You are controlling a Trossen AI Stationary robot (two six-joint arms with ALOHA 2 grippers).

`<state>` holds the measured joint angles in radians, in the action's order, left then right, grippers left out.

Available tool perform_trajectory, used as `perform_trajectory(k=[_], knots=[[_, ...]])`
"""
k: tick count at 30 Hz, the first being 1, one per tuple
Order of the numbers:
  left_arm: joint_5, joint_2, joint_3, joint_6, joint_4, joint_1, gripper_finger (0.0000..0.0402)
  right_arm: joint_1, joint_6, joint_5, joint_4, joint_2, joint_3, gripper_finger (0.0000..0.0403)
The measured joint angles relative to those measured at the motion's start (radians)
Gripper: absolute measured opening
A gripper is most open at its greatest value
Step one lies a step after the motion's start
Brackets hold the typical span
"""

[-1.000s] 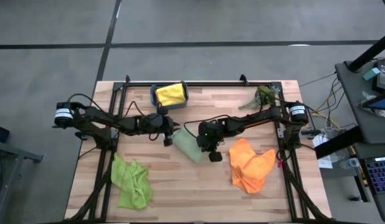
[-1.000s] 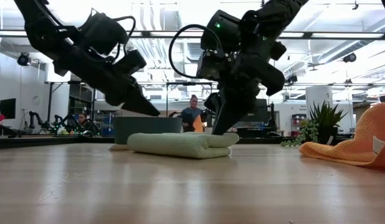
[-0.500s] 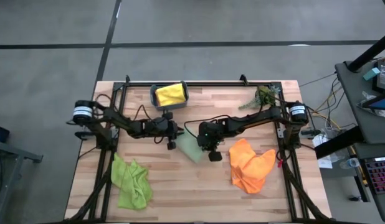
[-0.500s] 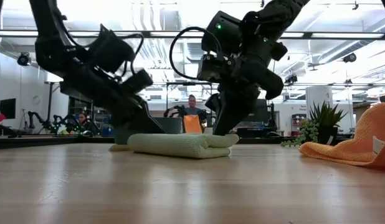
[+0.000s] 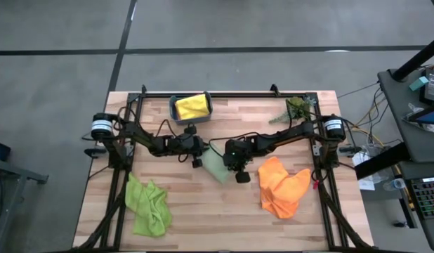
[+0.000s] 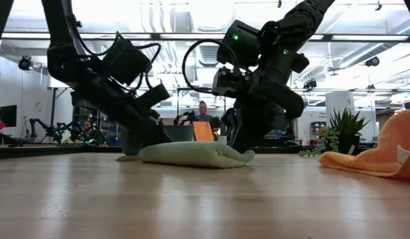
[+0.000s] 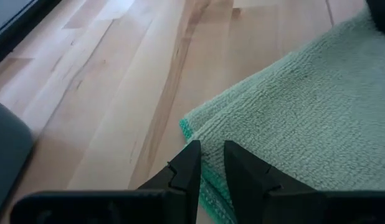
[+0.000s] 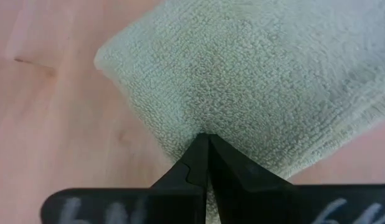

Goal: Fold microfiber towels
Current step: Fold the green microfiber towel

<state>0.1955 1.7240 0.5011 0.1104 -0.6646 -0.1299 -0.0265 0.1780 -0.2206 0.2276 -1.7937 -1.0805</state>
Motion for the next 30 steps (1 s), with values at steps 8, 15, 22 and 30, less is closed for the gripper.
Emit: perform_trajectory(k=[8,15,22,30], knots=[[0.015,-0.122,-0.002,0.009,0.104,-0.001,0.0058,0.0,0.041,0.089,0.085,0.053,-0.008,0.0009],[0.012,-0.213,-0.003,0.008,0.161,0.001,0.0058,0.0,0.056,0.111,0.151,0.085,-0.036,0.0009],[-0.141,-0.251,-0.006,0.005,0.265,0.006,0.0058,0.011,0.024,0.12,0.19,0.091,-0.074,0.0009],[-0.266,-0.222,-0.017,0.0,0.278,0.009,0.0058,0.067,-0.06,0.117,0.096,0.091,-0.078,0.0009]])
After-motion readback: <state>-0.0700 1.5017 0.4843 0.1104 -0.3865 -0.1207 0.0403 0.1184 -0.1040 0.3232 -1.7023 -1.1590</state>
